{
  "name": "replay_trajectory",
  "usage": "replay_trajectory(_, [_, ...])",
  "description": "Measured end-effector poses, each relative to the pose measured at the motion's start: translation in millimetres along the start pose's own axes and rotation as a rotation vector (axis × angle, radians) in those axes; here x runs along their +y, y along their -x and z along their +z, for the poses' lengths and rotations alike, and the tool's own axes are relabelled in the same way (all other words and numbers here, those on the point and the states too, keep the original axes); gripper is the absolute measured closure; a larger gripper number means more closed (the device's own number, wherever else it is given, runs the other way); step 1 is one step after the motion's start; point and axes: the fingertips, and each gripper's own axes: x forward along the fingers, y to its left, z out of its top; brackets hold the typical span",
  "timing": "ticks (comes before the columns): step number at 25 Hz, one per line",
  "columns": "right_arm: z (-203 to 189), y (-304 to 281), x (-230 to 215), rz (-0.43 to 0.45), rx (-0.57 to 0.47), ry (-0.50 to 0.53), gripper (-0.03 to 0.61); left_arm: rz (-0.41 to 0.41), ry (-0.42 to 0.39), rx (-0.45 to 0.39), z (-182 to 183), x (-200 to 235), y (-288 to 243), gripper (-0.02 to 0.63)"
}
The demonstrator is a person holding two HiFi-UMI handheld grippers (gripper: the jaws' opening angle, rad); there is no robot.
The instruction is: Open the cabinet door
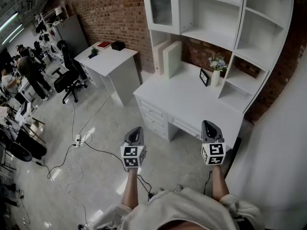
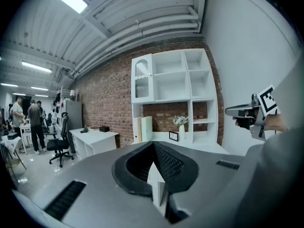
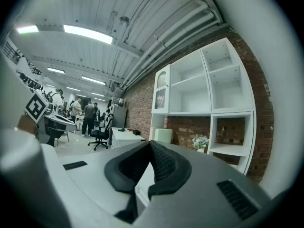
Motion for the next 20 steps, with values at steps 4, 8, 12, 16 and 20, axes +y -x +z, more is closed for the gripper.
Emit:
replay_trajectory(4, [-2, -2, -2, 0.003, 0.006, -0.002, 0.565, 0.001, 0.005, 0.007, 1, -1, -2, 0.588])
replay_trajectory(8, [-6, -4, -7, 0.007, 0.011, 0.002, 0.565, 0.003, 0.010, 0.016, 2, -8, -6, 0.588])
replay_trajectory(12, [-9, -7, -14, 0.025, 0.006, 0.015, 0.565, 0.004, 0.003, 0.020, 2, -20, -15, 0.588])
replay_trajectory(16, [-14, -14, -28, 0.032, 0.003, 0.014, 0.565, 0.007, 0.003, 0.025, 2, -32, -26, 0.588])
replay_trajectory(20, [-17, -22, -40, 0.036, 0.007, 0.014, 0.565, 0.019, 0.005, 0.027, 2, -38, -34, 0.588])
